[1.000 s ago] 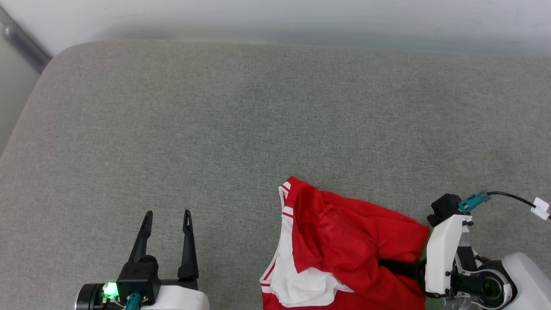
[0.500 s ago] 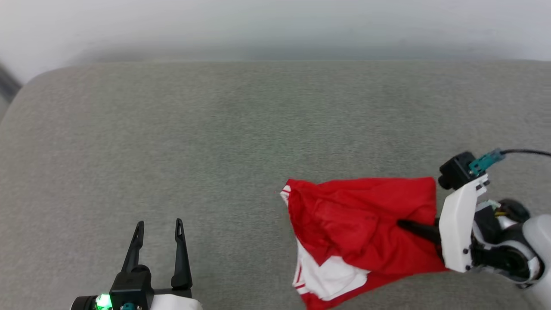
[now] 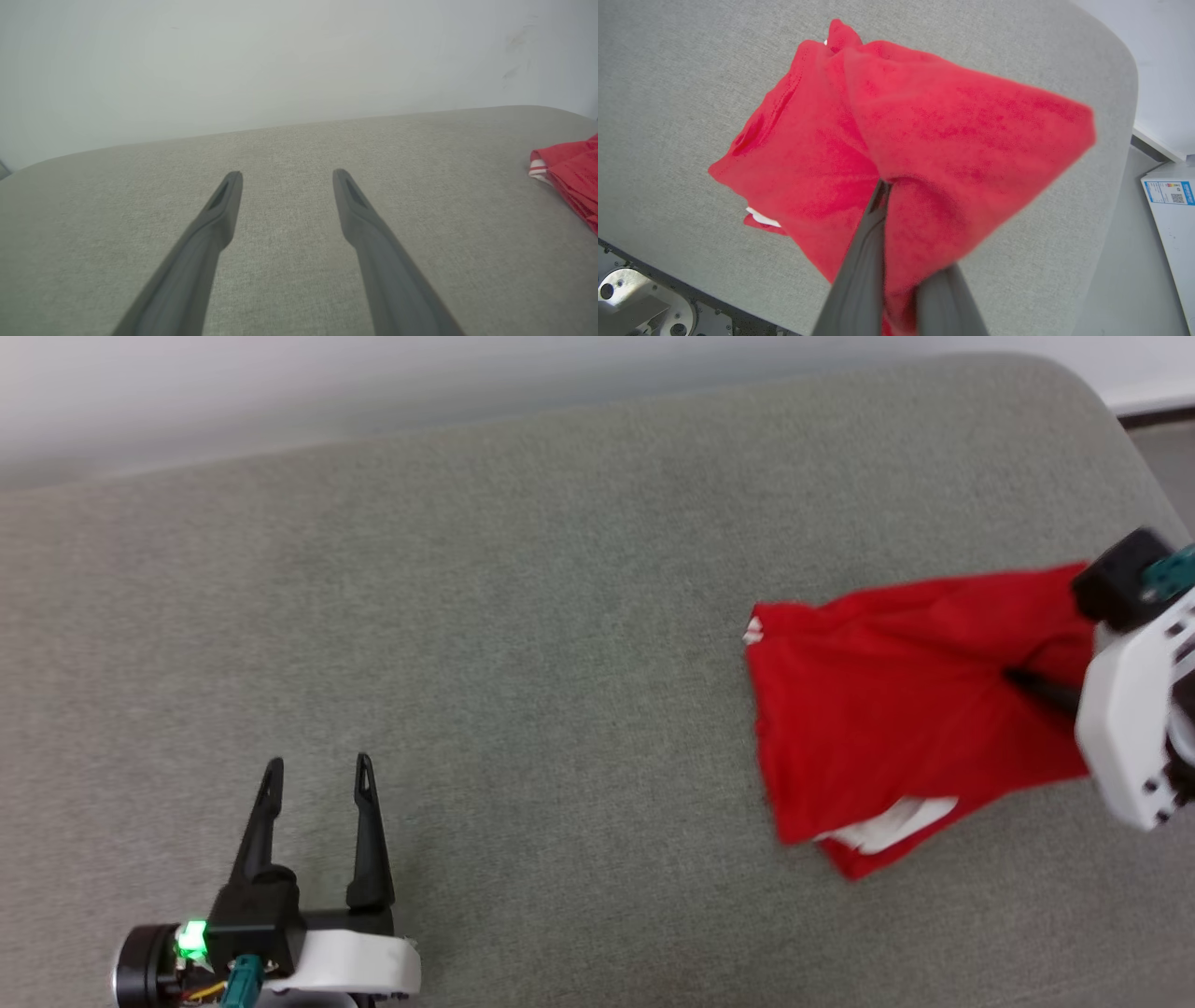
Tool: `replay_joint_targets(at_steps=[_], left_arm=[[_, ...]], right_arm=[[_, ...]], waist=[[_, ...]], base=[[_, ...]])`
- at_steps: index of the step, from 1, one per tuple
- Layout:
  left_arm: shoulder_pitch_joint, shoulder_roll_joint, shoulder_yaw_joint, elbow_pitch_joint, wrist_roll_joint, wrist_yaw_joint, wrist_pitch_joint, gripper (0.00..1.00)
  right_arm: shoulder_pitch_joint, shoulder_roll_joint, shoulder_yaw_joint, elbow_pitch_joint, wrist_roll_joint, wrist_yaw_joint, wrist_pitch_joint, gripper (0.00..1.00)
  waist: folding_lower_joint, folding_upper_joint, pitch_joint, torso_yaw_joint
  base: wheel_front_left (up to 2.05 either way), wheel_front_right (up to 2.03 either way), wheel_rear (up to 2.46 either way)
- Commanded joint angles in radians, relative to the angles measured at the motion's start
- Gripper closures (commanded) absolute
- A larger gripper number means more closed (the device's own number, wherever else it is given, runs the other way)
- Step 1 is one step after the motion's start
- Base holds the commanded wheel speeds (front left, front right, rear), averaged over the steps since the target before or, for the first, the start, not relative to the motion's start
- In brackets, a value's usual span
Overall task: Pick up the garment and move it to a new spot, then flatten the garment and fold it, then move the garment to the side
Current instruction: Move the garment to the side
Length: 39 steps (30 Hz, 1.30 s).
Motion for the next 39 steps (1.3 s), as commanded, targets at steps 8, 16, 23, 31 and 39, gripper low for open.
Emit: replay_joint_targets(at_steps=[8,16,23,31,39], left_arm=[[-0.089,0.039,0.016,-0.036,0.019,-0.025,-0.002,0.00],[-0.150,0.056,0.008,-0.081,0.030,-0.028,-0.002,0.00],[-0.173,0.062,-0.007,-0.122,0.038,-0.010,-0.002,0.00],[-0.178,0.064,-0.021,-0.127,0.031,0.009,-0.002,0.00],[-0.135,0.042,-0.035,-0.104,0.012,0.033,-0.002,0.00]], right_arm=[[-0.141,-0.103,0.006,0.160,-0.105,-0.001,-0.052,1.00],[-0.219,-0.165,-0.073,0.363,-0.162,-0.001,-0.105,1.00],[-0.270,-0.139,-0.126,0.535,-0.188,-0.001,-0.176,1.00],[-0.291,-0.074,-0.194,0.676,-0.308,-0.001,-0.259,0.00],[-0.296,-0.026,-0.260,0.720,-0.489,-0.001,-0.449,0.00]], waist=[[-0.0001,0.0000,0.160,-0.061],[-0.0001,0.0000,0.267,-0.047],[-0.0001,0.0000,0.337,-0.032],[-0.0001,0.0000,0.337,-0.014],[-0.0001,0.0000,0.215,0.007]], base=[[0.00,0.00,0.00],[0.00,0.00,0.00],[0.00,0.00,0.00],[0.00,0.00,0.00],[0.00,0.00,0.00]])
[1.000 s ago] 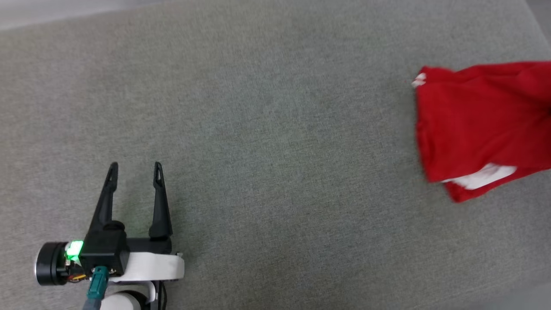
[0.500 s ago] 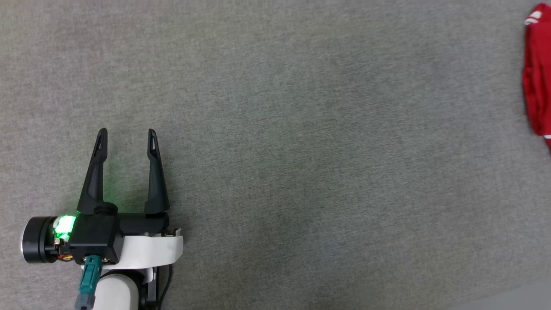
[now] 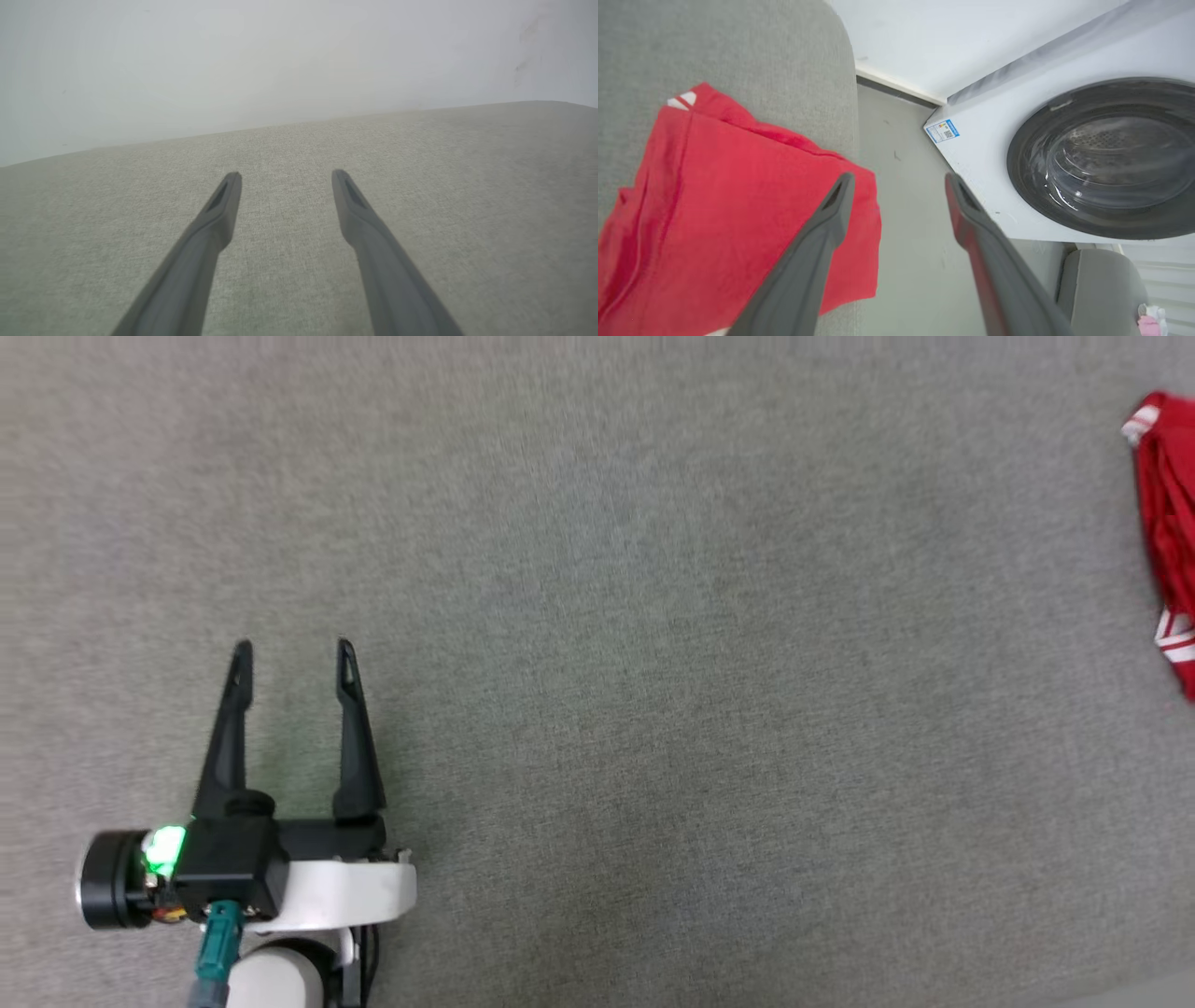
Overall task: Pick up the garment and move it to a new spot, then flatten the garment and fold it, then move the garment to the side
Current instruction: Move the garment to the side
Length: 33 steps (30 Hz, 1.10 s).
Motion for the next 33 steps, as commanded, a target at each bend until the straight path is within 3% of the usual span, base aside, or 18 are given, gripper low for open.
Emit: replay_joint_targets(at_steps=[1,6,13,25,33], left_arm=[[0.017,-0.003,-0.002,0.005,-0.006,0.006,-0.002,0.00],[0.062,-0.017,-0.011,0.015,-0.016,0.014,-0.002,0.00],[0.138,-0.028,-0.012,0.026,-0.023,0.019,-0.002,0.00],[0.223,-0.037,-0.003,0.060,-0.032,0.009,-0.002,0.00],[0.240,-0.040,-0.006,0.083,-0.028,-0.006,-0.002,0.00]], right_arm=[[-0.007,0.017,-0.025,0.001,-0.012,-0.001,-0.045,0.00],[0.027,0.071,-0.125,-0.005,-0.115,-0.001,-0.237,0.00],[0.112,0.238,-0.270,-0.090,-0.213,-0.001,-0.487,0.00],[0.450,0.532,-0.350,-0.469,-0.262,-0.001,-0.531,0.00],[0.646,0.663,-0.347,-0.563,-0.251,-0.001,-0.531,0.00]], waist=[[-0.0001,0.0000,-0.057,0.013],[-0.0001,0.0000,-0.143,0.035],[-0.0001,0.0000,-0.249,0.069],[-0.0001,0.0000,-0.364,0.129],[-0.0001,0.0000,-0.396,0.154]], base=[[0.00,0.00,0.00],[0.00,0.00,0.00],[0.00,0.00,0.00],[0.00,0.00,0.00],[0.00,0.00,0.00]])
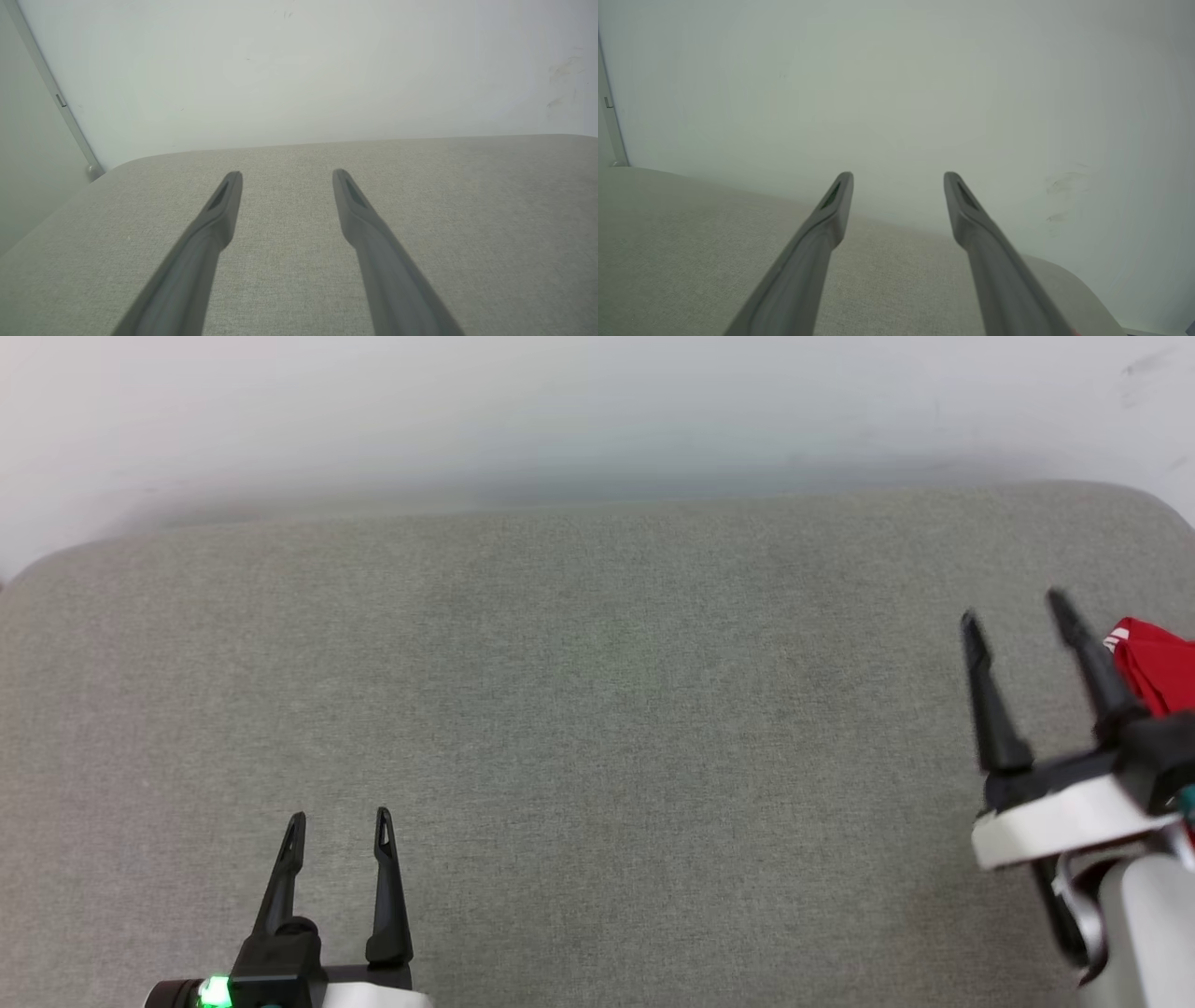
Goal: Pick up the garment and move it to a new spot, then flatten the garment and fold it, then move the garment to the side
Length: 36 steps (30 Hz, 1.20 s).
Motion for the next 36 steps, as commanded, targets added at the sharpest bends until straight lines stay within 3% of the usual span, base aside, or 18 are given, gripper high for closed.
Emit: replay_joint_targets(at_steps=[1,14,23,36], left_arm=[[0.013,0.000,0.003,0.002,0.002,-0.006,-0.002,0.00],[0.043,-0.003,0.010,0.040,0.008,-0.020,-0.002,0.00],[0.074,-0.004,0.017,0.058,-0.002,-0.034,-0.002,0.00],[0.092,-0.006,0.039,0.075,-0.011,-0.070,-0.002,0.00]], right_arm=[[0.020,0.008,0.002,-0.008,0.001,-0.001,-0.001,0.00],[0.294,0.154,-0.066,-0.100,0.013,-0.001,-0.001,0.00],[0.407,0.172,-0.071,-0.147,0.046,-0.001,-0.002,0.00],[0.446,0.172,-0.079,-0.181,0.107,-0.001,-0.002,0.00]], waist=[[0.0002,-0.0001,-0.005,0.004],[0.0002,-0.0001,-0.064,0.022],[0.0002,-0.0001,-0.098,0.032],[0.0002,-0.0001,-0.111,0.045]], base=[[0.00,0.00,0.00],[0.00,0.00,0.00],[0.00,0.00,0.00],[0.00,0.00,0.00]])
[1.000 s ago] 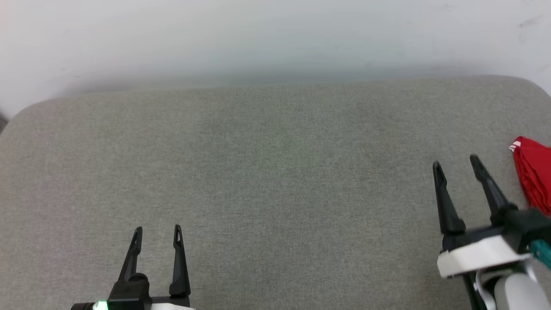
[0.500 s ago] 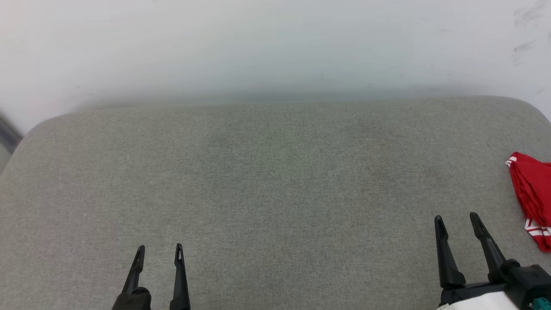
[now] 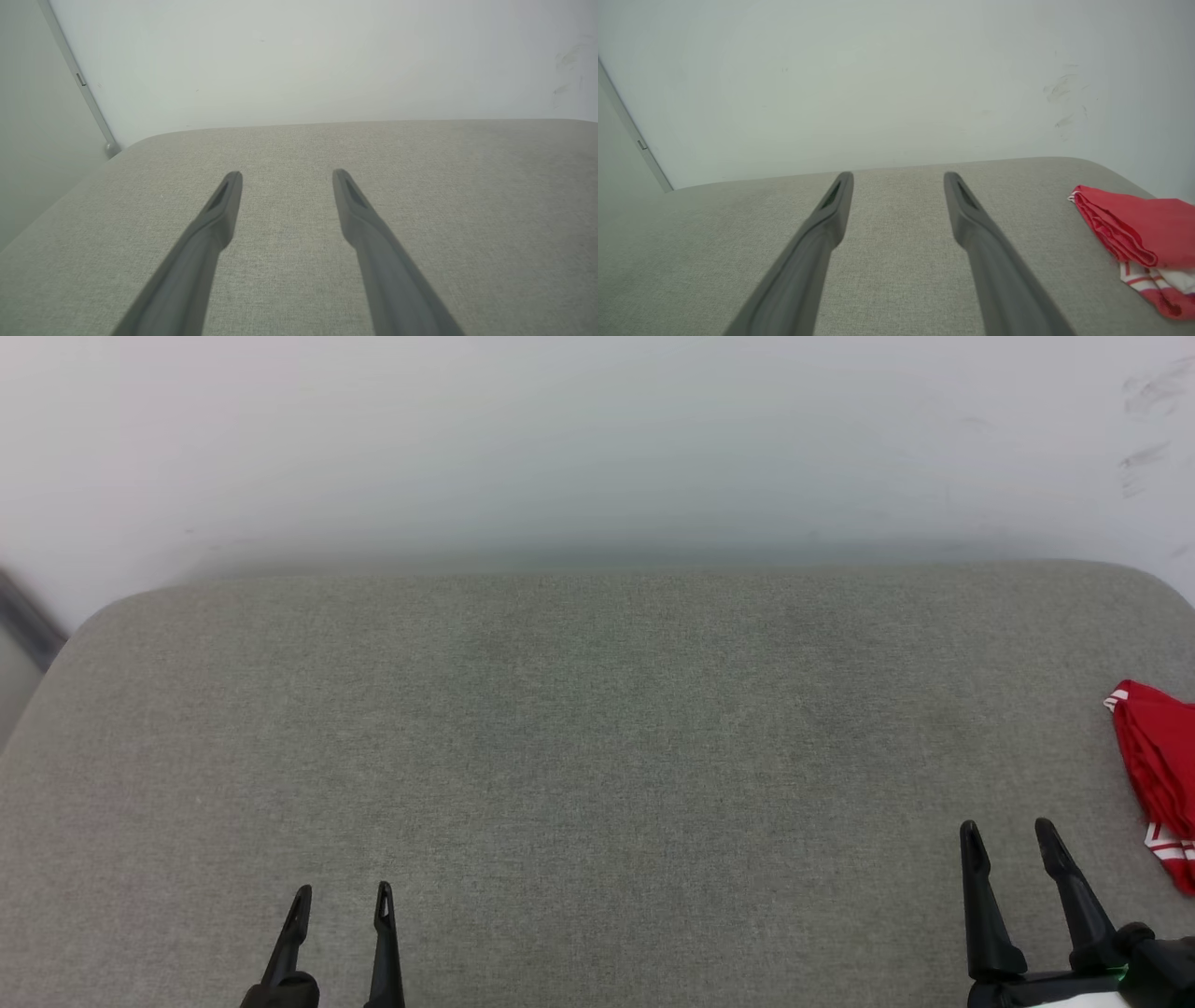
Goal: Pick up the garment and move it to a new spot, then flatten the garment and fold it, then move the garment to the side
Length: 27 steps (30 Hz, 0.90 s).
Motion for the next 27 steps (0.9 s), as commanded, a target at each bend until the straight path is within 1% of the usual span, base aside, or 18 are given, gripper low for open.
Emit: replay_joint_targets(at_steps=[1,4,5,9,18,27], left_arm=[[0.013,-0.002,0.005,0.003,-0.003,-0.004,-0.002,0.00],[0.011,-0.002,0.009,0.008,-0.001,-0.006,-0.002,0.00],[0.000,0.000,0.007,0.007,0.000,-0.004,0.000,1.00],[0.001,0.000,0.004,0.042,-0.005,-0.004,0.003,1.00],[-0.036,0.012,0.008,0.060,-0.212,-0.023,0.036,1.00],[-0.077,0.021,0.012,0.093,-0.397,-0.047,0.068,1.00]], right_arm=[[0.008,0.004,-0.001,-0.006,0.004,-0.001,-0.002,0.00],[0.008,0.004,0.000,-0.008,0.007,-0.001,-0.002,0.00],[0.002,0.000,0.000,-0.003,0.007,0.000,0.000,1.00],[0.006,0.000,0.002,0.033,0.012,0.000,0.002,1.00],[-0.027,-0.011,0.007,0.059,0.201,0.000,0.036,1.00],[-0.060,-0.019,0.009,0.087,0.367,0.000,0.069,1.00]], waist=[[0.0001,0.0000,0.000,0.001],[0.0001,0.0000,0.000,0.002],[0.0001,0.0000,0.000,0.002],[0.0001,0.0000,0.000,0.002],[0.0001,0.0000,0.002,0.000],[0.0001,0.0000,0.002,-0.002]], base=[[0.00,0.00,0.00],[0.00,0.00,0.00],[0.00,0.00,0.00],[0.00,0.00,0.00],[0.00,0.00,0.00],[0.00,0.00,0.00]])
